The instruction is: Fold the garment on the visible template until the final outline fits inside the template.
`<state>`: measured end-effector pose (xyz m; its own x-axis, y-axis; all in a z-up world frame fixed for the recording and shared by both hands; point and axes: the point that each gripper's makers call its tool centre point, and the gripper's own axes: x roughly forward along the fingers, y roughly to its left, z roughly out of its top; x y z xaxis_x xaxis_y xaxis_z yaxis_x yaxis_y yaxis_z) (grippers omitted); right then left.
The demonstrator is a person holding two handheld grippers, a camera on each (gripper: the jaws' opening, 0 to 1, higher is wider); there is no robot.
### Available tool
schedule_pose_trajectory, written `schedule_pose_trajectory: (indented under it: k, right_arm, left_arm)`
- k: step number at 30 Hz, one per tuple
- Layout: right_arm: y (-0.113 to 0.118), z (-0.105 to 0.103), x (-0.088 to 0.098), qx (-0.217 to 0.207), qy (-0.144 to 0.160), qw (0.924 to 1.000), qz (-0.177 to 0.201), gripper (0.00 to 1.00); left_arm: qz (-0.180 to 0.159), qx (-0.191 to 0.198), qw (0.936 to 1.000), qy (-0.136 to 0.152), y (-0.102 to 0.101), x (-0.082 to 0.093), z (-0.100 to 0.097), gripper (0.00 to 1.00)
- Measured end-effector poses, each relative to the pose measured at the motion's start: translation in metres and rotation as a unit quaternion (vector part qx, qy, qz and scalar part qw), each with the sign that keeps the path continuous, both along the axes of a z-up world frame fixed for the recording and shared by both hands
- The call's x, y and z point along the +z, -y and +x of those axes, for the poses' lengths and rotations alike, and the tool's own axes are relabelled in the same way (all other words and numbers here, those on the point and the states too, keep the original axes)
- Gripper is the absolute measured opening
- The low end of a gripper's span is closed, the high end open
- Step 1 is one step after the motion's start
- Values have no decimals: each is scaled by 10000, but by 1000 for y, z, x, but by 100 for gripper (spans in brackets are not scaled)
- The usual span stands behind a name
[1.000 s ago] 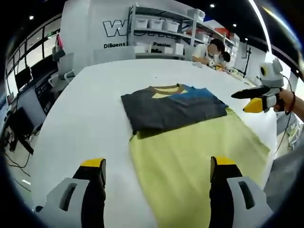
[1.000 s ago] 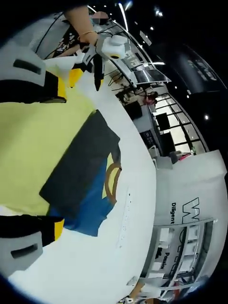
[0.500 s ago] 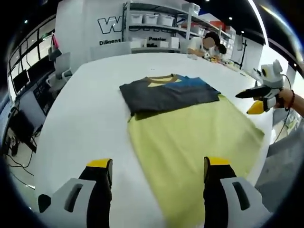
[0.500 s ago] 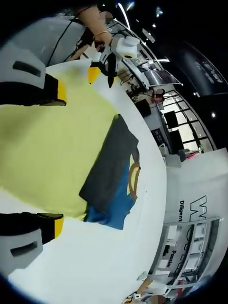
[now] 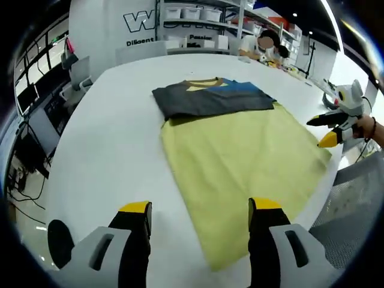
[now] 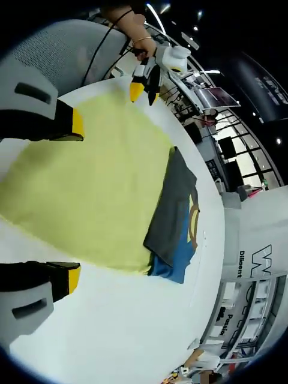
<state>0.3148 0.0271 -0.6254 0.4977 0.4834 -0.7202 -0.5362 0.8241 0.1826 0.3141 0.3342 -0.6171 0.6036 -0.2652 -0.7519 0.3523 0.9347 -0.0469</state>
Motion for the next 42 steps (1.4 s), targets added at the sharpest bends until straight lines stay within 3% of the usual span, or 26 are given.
schedule_pose_trajectory:
  k: [6,8,9,12,25,31,38,42]
  right_arm:
    - [10,-12,-11,-33,-81,9996,-266,71]
    - [13,-15,-15,-57,-124,9993,-343,68]
    - [14,-13,-12,-46,35,9993,-376,66]
    - [18,-18,-14,-88,-79,9988,-484,63]
    - [31,-34,-18,-215,-126,9952,-949,49]
    - [34,-38,-18,-301,-249,9940,-1025,44]
    - [34,-51,-15,-388,-510,9929,-1005,25]
    - [37,-54,-19,-403,-572,9908,-1161,21]
  left_arm:
    - [34,162,9995,-284,-12,-9,-12,60]
    - [44,202,9991,-370,-13,-11,-16,58]
    - [50,220,9989,-413,-15,-12,-17,55]
    - [18,243,9985,-494,-15,-14,-20,50]
    - [323,121,9982,-498,-8,-16,-25,38]
    - [617,-144,9951,-756,0,-19,-39,34]
    - [783,45,9913,-1055,2,-21,-47,29]
    - [774,290,9896,-1179,1,-22,-48,26]
